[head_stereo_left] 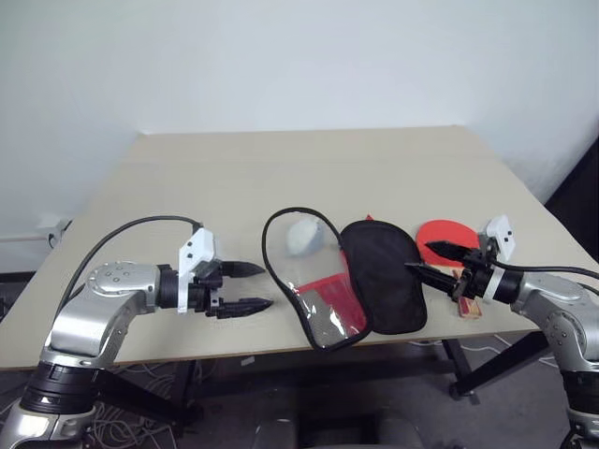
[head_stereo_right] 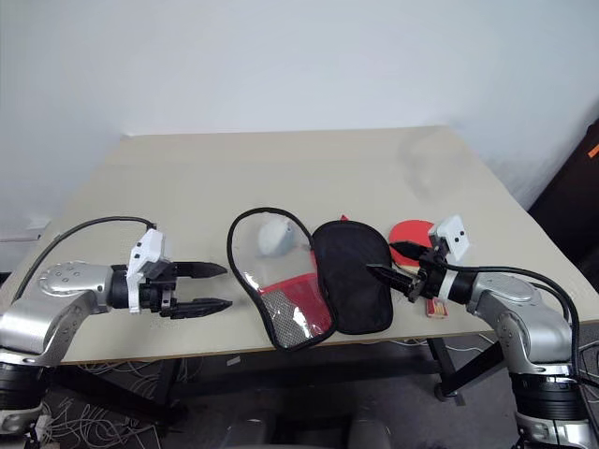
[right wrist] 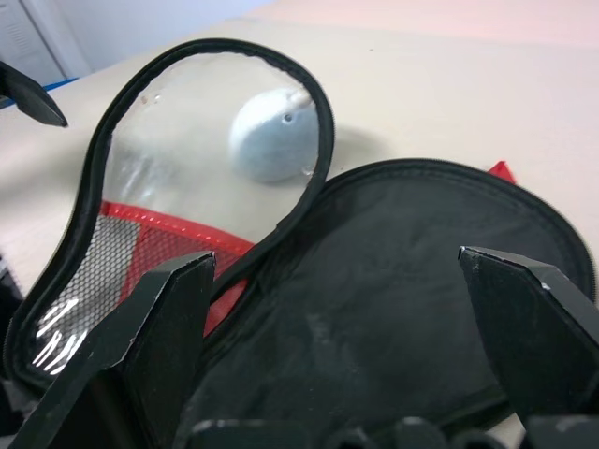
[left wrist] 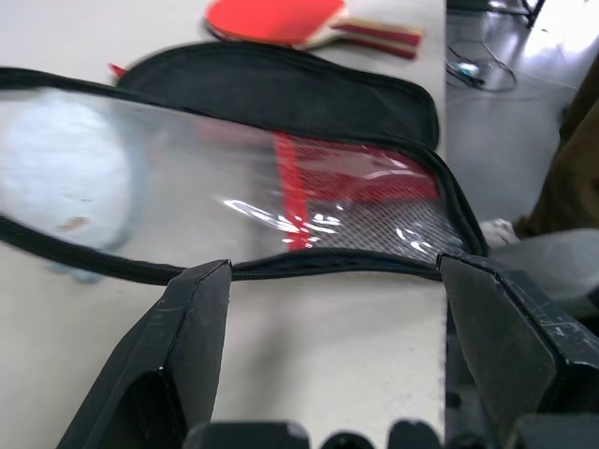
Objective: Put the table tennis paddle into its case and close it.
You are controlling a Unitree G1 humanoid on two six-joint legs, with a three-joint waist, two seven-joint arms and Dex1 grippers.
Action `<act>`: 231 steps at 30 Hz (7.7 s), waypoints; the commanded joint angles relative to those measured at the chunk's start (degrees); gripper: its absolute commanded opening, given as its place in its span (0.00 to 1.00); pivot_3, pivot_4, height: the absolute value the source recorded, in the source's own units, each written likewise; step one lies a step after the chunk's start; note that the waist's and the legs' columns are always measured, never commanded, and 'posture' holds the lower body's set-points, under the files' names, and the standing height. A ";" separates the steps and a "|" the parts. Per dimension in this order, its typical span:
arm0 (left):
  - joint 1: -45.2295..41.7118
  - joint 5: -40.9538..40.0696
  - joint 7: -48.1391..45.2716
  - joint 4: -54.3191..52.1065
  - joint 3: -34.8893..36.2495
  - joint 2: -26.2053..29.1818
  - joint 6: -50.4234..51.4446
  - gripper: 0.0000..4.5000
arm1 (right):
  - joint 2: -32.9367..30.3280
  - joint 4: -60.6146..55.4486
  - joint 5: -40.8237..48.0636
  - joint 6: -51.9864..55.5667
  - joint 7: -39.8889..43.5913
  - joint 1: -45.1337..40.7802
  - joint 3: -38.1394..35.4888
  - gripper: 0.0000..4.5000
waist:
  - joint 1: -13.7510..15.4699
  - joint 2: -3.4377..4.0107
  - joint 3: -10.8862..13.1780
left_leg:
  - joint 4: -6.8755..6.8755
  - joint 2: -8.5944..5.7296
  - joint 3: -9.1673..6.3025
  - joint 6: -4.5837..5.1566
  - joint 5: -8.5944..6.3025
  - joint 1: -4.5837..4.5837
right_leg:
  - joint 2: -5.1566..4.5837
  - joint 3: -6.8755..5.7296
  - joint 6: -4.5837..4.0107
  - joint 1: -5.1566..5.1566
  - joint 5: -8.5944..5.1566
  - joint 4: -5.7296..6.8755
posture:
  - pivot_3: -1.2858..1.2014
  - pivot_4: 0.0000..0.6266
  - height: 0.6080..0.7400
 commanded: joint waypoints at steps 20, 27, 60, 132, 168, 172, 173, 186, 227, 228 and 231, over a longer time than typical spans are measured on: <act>-6.60 -0.09 -5.45 -1.40 -4.89 -1.03 -1.15 0.82 | -2.98 -2.13 -2.30 11.34 -17.50 6.30 -7.34 1.00 | 0.01 0.00 0.00 | 0.00 0.00 0.02 0.00 0.00 0.00 | 0.00 0.03 -0.03 -0.01 -0.01 0.00 | 0.52 0.00 0.88; -9.10 0.66 -7.40 -0.55 -7.42 -2.15 -2.21 0.82 | -1.33 3.66 -3.28 17.43 -24.13 1.71 -7.39 1.00 | -0.06 0.00 0.00 | 0.00 -0.01 0.03 0.01 0.01 0.01 | 0.02 0.05 0.00 0.01 0.00 0.01 | 0.52 0.00 0.88; -12.20 3.72 -7.63 2.76 -10.76 -5.85 -4.59 0.83 | 2.96 11.02 -10.13 28.31 -30.68 -8.68 0.19 0.27 | -0.40 -0.12 -0.07 | 0.04 0.02 0.03 0.02 0.02 0.04 | 0.06 0.08 0.07 0.07 0.06 -0.01 | 0.52 0.00 0.88; -17.85 5.70 -8.18 7.53 -12.45 -7.53 -2.53 0.83 | 34.02 -17.03 -5.30 56.73 -55.65 -10.97 0.03 0.27 | -1.85 0.11 -0.04 | -0.43 0.02 0.25 -0.42 0.28 -0.04 | 0.11 -0.04 0.07 -0.16 0.08 0.07 | 0.52 0.00 0.88; -17.06 1.19 -4.98 8.28 -1.87 1.95 6.70 0.99 | 26.12 -9.19 -6.98 31.71 -43.38 -19.05 -6.53 1.00 | -1.88 0.10 -0.04 | -0.43 0.01 0.24 -0.41 0.29 -0.01 | 0.12 -0.04 0.07 -0.15 0.07 0.05 | 0.52 0.00 0.88; -17.96 2.34 -4.60 14.47 -0.09 5.20 6.88 0.96 | 27.07 -5.86 -5.42 30.55 -43.19 -19.92 -8.55 1.00 | -1.86 0.10 -0.04 | -0.44 0.03 0.23 -0.43 0.30 -0.01 | 0.12 -0.05 0.07 -0.15 0.07 0.06 | 0.52 0.00 0.88; -17.97 2.78 -4.74 15.45 -0.05 5.80 6.31 0.91 | 26.94 -5.38 -5.57 30.26 -43.36 -20.07 -8.67 1.00 | -1.86 0.10 -0.04 | -0.44 0.02 0.24 -0.43 0.30 -0.01 | 0.12 -0.05 0.07 -0.16 0.07 0.06 | 0.52 0.00 0.88; -17.83 9.56 -5.92 22.55 -7.94 3.01 3.45 0.57 | 13.76 -7.06 0.54 22.58 -24.50 -15.55 -6.67 1.00 | -1.36 0.07 -0.04 | -0.51 -0.05 0.23 -0.44 0.31 -0.03 | 0.08 -0.08 0.07 -0.10 0.08 -0.06 | 0.52 0.00 0.88; -29.62 7.73 8.47 23.93 -11.75 -28.52 22.00 0.57 | 12.04 -8.53 12.38 12.37 -29.92 -10.90 -11.97 1.00 | -0.25 -0.03 -0.04 | -0.12 -0.02 -0.19 0.21 0.33 -0.02 | 0.10 0.04 -0.13 -0.01 0.23 0.07 | 0.52 0.00 0.88; -28.95 6.76 9.19 22.61 -11.15 -28.35 24.54 0.57 | 12.35 -8.09 12.26 12.18 -30.30 -11.00 -11.74 1.00 | -0.21 -0.03 -0.04 | -0.10 -0.02 -0.20 0.21 0.33 -0.02 | 0.10 0.03 -0.13 0.01 0.22 0.07 | 0.52 0.00 0.88; -28.40 3.12 12.89 21.10 -7.64 -29.27 34.09 0.57 | 13.15 -6.83 12.09 11.97 -31.55 -11.53 -11.24 1.00 | 0.02 -0.04 -0.03 | -0.03 -0.03 -0.22 0.22 0.33 -0.04 | 0.09 0.02 -0.04 0.03 0.17 0.08 | 0.52 0.00 0.88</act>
